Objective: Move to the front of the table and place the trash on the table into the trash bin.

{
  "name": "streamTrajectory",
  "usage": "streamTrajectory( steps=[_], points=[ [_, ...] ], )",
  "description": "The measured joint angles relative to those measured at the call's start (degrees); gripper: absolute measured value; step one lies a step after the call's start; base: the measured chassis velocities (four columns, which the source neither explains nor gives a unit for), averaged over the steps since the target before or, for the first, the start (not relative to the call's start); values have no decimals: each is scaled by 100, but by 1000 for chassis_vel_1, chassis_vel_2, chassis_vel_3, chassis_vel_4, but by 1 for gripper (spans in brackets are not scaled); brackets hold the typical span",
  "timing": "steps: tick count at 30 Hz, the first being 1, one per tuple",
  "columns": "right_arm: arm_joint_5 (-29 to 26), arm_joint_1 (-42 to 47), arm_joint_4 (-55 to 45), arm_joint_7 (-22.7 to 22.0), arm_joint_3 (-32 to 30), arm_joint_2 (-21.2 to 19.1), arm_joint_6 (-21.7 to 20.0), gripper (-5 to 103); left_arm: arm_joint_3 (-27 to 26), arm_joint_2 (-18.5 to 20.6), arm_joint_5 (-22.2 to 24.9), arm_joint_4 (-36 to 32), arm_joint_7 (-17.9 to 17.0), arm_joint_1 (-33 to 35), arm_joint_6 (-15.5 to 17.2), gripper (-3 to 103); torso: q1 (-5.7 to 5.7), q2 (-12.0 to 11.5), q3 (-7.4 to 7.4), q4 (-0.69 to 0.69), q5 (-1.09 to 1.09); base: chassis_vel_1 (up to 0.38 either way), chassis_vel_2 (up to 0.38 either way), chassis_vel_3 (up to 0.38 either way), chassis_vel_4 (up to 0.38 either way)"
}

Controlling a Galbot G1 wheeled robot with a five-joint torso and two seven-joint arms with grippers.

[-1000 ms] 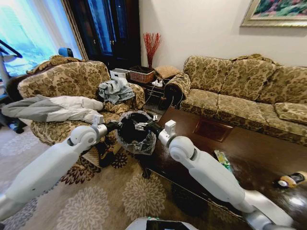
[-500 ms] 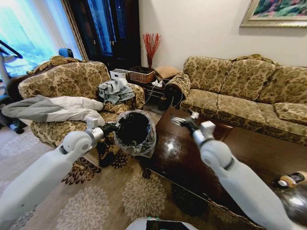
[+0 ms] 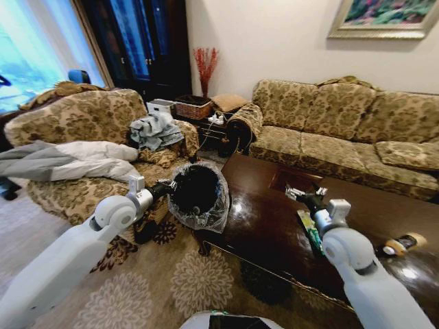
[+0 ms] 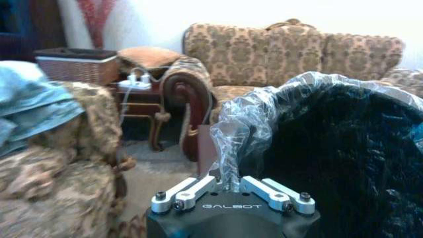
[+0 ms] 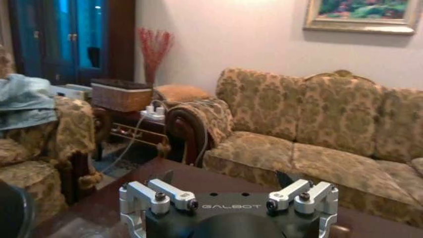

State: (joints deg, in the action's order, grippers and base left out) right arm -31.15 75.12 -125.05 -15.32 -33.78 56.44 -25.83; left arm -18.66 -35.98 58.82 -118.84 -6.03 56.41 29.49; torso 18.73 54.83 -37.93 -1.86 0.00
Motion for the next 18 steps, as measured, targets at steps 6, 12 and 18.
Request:
streamTrajectory(
  steps=[6, 12, 18],
  points=[
    [51, 3, -148, -31, 128, 26, -89, 100, -26, 5, -36, -44, -5, 65, 0, 2, 1, 0, -1, -1, -1, -95, -89, -80, -95],
    [-216, -7, -332, -94, 196, 34, -258, 100, -84, 9, -47, -60, 0, 183, 0, 2, 2, 0, -1, 0, -3, -136, -122, -103, -112],
    [-383, -41, -390, -206, 297, 131, -385, 100, -139, 71, -48, -86, -15, 204, -106, 2, 1, 0, -1, 2, 0, -167, -183, -81, -68]
  ],
)
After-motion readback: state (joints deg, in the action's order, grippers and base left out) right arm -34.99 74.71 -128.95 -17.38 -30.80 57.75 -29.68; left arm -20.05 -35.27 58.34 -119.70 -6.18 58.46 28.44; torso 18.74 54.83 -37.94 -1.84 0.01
